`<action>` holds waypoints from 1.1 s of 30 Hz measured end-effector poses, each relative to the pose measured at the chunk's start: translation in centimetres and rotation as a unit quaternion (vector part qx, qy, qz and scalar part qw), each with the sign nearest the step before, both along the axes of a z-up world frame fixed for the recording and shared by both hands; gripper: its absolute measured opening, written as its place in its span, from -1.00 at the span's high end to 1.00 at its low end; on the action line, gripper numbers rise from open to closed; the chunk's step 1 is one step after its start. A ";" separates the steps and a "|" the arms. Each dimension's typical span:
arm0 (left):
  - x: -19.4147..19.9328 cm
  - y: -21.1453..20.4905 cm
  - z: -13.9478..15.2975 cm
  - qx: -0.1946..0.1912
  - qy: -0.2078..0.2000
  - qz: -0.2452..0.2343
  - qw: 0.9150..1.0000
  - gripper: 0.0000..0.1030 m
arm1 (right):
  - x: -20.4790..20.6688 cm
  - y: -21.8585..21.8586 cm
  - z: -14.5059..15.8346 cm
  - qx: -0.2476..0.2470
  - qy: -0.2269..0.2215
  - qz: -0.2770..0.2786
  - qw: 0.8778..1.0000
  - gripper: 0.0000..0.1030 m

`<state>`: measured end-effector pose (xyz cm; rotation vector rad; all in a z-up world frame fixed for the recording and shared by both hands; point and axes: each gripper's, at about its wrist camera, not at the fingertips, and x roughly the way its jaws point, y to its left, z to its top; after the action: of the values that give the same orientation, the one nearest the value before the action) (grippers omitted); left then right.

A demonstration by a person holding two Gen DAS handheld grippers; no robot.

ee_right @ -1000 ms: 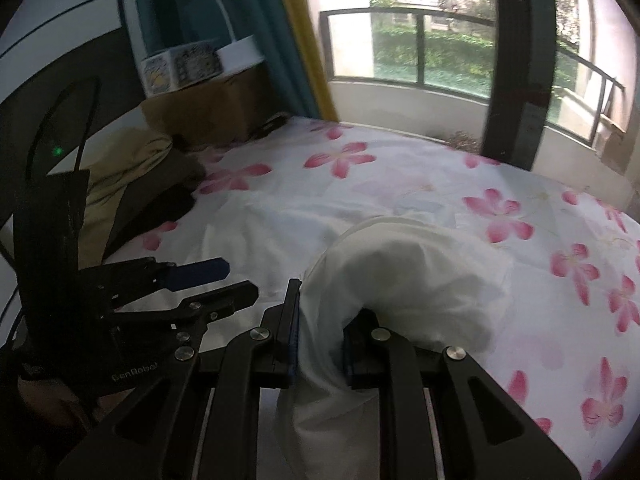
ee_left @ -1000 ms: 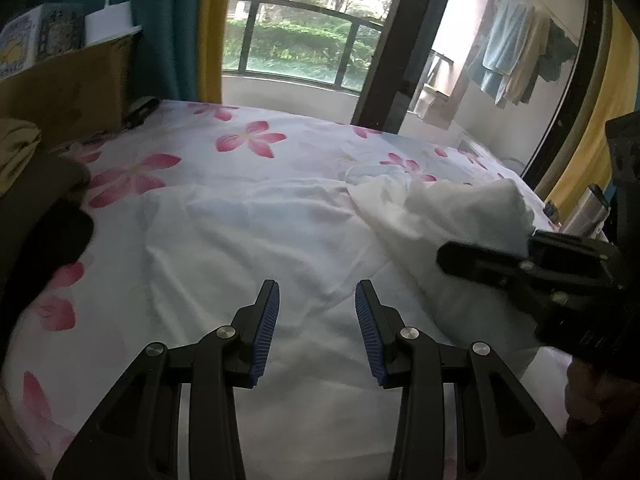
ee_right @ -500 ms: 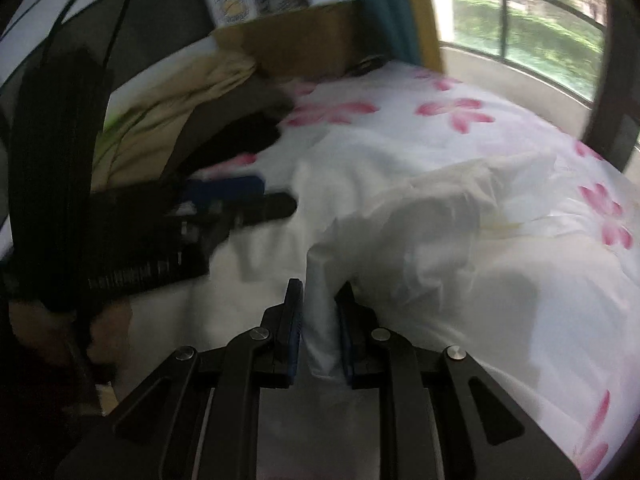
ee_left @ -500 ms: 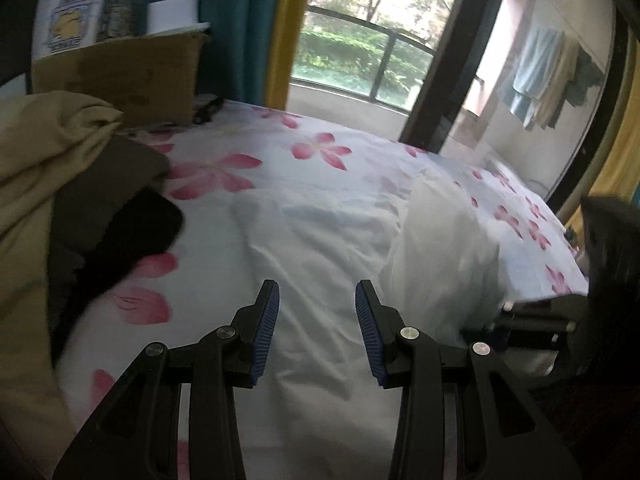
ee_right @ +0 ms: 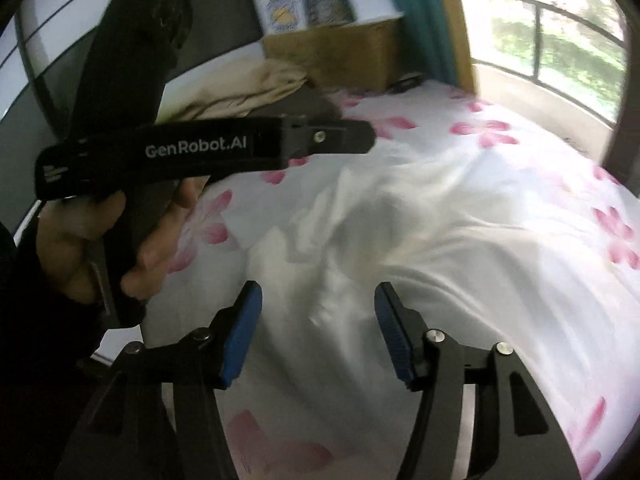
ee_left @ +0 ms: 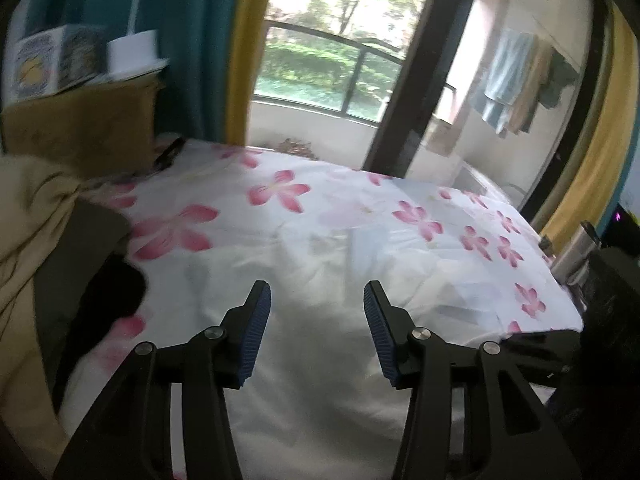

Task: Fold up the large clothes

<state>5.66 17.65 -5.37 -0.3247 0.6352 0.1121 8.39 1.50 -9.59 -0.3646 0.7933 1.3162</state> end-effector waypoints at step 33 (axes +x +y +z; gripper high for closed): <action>5.6 -1.8 -3.8 0.083 0.130 -0.023 0.988 0.88 | 14.8 -8.9 -4.3 -0.012 0.066 -0.237 0.969 -0.46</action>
<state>11.27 15.84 -9.15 -0.1344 0.8866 0.1631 23.17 -7.43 -13.86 -0.0933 0.9397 0.8868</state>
